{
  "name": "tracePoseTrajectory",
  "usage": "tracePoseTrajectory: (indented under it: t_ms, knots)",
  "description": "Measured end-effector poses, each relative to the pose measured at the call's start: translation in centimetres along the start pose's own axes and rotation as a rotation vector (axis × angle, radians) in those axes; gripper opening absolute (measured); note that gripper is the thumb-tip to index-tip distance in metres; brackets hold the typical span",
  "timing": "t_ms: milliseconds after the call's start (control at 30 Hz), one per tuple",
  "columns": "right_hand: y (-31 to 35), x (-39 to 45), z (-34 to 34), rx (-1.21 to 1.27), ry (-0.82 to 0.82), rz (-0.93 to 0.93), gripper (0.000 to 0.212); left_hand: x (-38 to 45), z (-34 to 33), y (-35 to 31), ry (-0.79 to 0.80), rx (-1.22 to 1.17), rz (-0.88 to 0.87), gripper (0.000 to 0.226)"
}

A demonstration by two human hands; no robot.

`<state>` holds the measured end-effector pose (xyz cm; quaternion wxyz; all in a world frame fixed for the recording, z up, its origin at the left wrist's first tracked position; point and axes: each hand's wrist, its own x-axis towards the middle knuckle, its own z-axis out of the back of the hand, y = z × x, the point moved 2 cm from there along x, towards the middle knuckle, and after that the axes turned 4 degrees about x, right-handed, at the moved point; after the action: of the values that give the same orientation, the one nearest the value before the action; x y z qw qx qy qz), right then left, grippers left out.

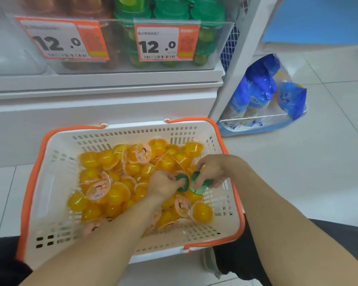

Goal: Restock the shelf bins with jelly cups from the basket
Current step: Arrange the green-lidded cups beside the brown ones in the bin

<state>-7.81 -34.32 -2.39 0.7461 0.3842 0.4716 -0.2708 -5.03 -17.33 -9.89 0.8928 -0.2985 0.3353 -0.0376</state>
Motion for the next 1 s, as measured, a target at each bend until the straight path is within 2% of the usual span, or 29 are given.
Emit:
tracePoseTrajectory:
  t_ms: [67, 133, 233, 300, 467, 600, 667, 733, 867, 933, 1000]
  knots:
    - [1.2, -1.6, 2.1, 0.007, -0.011, 0.060, 0.056, -0.3, 1.7, -0.1, 0.052, -0.100, -0.016, 0.030]
    - [2.4, -4.0, 4.1, 0.012, -0.009, 0.146, 0.053, -0.8, 3.6, -0.9, 0.181, -0.281, -0.037, 0.026]
    - [4.8, -8.7, 6.6, 0.049, 0.031, 0.362, 0.053, -2.8, 6.2, -3.5, 0.537, -0.766, -0.085, 0.014]
    - [6.6, -12.1, 7.6, 0.069, 0.080, 0.548, 0.061, -4.5, 7.7, -5.6, 0.739, -0.930, -0.120, 0.028]
    - [10.9, -19.7, 8.7, 0.046, 0.275, 0.896, 0.066, -8.6, 11.0, -10.9, 0.963, -1.087, -0.232, 0.035]
    - [13.2, -23.9, 9.7, 0.088, 0.142, 1.112, 0.071, -11.4, 15.2, -13.8, 1.095, -1.076, -0.436, 0.065]
    - [14.2, -24.9, 10.0, 0.079, 0.036, 1.195, 0.070, -12.6, 17.9, -15.0, 1.096, -1.069, -0.525, 0.079]
    - [15.0, -25.3, 9.9, 0.088, -0.059, 1.249, 0.070, -13.4, 20.5, -16.2, 1.031, -1.038, -0.609, 0.084]
    - [15.7, -24.5, 9.2, 0.234, -0.192, 1.381, 0.063, -13.1, 23.6, -17.3, 0.721, -0.960, -0.699, 0.069]
    - [15.7, -23.6, 8.8, 0.289, -0.153, 1.400, 0.065, -13.2, 24.7, -17.3, 0.587, -0.936, -0.715, 0.051]
    - [15.8, -22.8, 8.1, 0.366, -0.012, 1.378, 0.075, -13.4, 25.7, -16.8, 0.483, -0.864, -0.711, 0.036]
